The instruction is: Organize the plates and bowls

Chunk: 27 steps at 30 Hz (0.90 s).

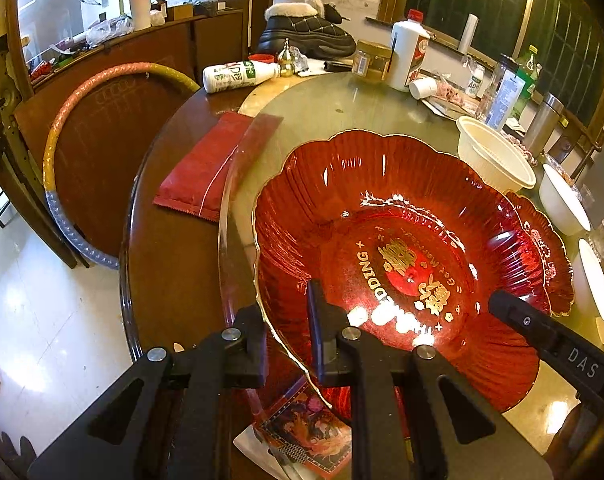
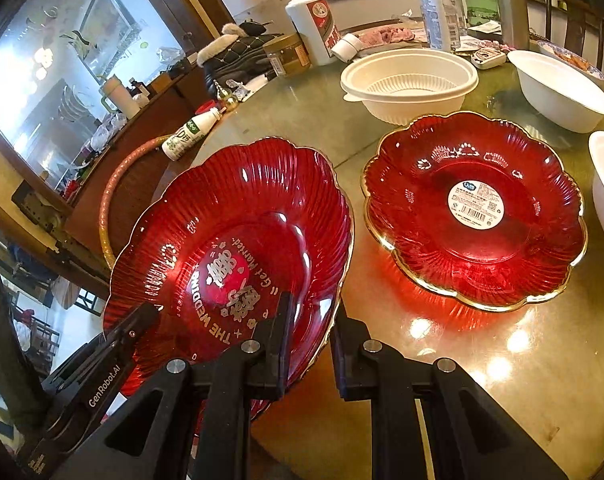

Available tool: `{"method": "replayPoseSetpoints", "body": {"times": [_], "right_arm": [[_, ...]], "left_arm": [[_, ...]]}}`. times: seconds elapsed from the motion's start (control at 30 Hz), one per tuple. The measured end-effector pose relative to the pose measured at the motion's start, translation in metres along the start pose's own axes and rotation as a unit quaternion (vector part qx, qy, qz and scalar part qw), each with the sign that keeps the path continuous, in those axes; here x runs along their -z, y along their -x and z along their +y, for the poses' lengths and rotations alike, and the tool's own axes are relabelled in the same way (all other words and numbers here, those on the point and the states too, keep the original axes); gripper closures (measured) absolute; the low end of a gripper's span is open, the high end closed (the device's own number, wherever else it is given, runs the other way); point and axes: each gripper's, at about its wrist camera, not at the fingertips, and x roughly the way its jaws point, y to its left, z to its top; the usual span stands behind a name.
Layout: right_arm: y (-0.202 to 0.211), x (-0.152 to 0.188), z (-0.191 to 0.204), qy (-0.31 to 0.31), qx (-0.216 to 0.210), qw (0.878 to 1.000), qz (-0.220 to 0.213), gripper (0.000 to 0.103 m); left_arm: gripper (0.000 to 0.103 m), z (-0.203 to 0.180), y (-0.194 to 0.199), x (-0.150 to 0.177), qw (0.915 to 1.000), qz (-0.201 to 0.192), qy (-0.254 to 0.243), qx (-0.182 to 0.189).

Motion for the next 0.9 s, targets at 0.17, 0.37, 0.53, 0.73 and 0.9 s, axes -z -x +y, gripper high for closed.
{"method": "replayPoseSetpoints", "body": {"times": [0.17, 0.37, 0.53, 0.73, 0.9], "right_arm": [[-0.004, -0.002, 0.001, 0.0, 0.003, 1.0, 0.005, 0.086], [-0.008, -0.005, 0.0, -0.001, 0.005, 1.0, 0.012, 0.082], [-0.001, -0.004, -0.002, -0.002, 0.0, 1.0, 0.007, 0.08], [0.041, 0.0, -0.035, -0.034, -0.029, 0.998, -0.035, 0.062], [0.075, -0.003, -0.089, -0.097, -0.023, 0.992, -0.074, 0.048]], "left_arm": [[0.089, 0.0, -0.002, 0.001, 1.0, 0.004, 0.002, -0.006], [0.089, 0.003, -0.005, 0.001, 0.9999, 0.009, 0.014, -0.001], [0.073, 0.015, 0.001, -0.001, 0.9986, 0.02, 0.048, 0.0], [0.039, 0.026, 0.053, -0.01, 0.9891, -0.085, 0.119, -0.013], [0.019, -0.03, 0.078, -0.026, 0.9881, -0.131, 0.053, 0.059]]}}
